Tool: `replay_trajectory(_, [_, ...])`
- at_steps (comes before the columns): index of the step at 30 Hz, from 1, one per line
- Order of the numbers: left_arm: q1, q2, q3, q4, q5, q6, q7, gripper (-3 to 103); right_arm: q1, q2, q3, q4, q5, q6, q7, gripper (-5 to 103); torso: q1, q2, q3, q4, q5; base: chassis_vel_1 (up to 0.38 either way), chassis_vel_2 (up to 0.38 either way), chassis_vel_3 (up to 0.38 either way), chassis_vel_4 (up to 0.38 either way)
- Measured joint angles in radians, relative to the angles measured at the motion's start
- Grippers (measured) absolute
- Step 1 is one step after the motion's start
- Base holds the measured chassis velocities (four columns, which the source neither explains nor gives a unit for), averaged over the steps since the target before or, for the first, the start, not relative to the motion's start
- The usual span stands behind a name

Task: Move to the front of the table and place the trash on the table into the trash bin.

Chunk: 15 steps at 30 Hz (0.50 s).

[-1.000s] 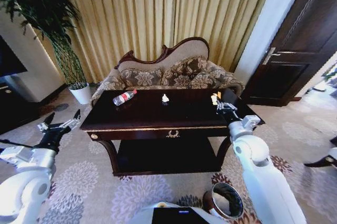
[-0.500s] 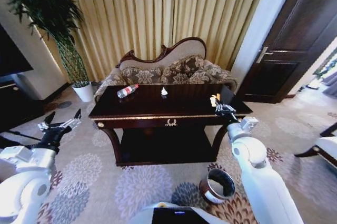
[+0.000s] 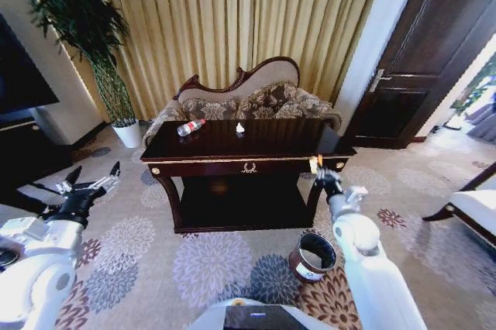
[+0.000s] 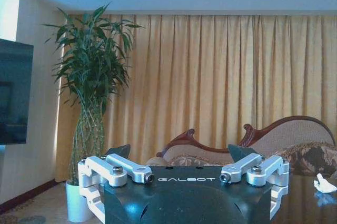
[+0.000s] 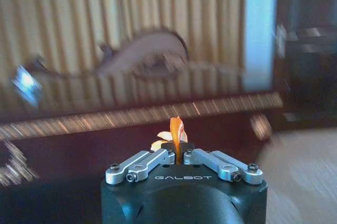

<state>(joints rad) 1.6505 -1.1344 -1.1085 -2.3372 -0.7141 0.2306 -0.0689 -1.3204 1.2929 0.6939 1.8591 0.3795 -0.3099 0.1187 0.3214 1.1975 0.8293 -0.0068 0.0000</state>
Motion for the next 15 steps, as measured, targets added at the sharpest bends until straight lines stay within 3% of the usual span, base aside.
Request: replay_trajectory(15, [-0.014,-0.036,-0.006,0.0,-0.002,-0.004,0.003,100,0.045,0.025,0.036,-0.499,-0.186,0.08,0.0,3,-0.001,0.0,0.0,0.0003,0.0003,0.0,0.0,0.0,0.0])
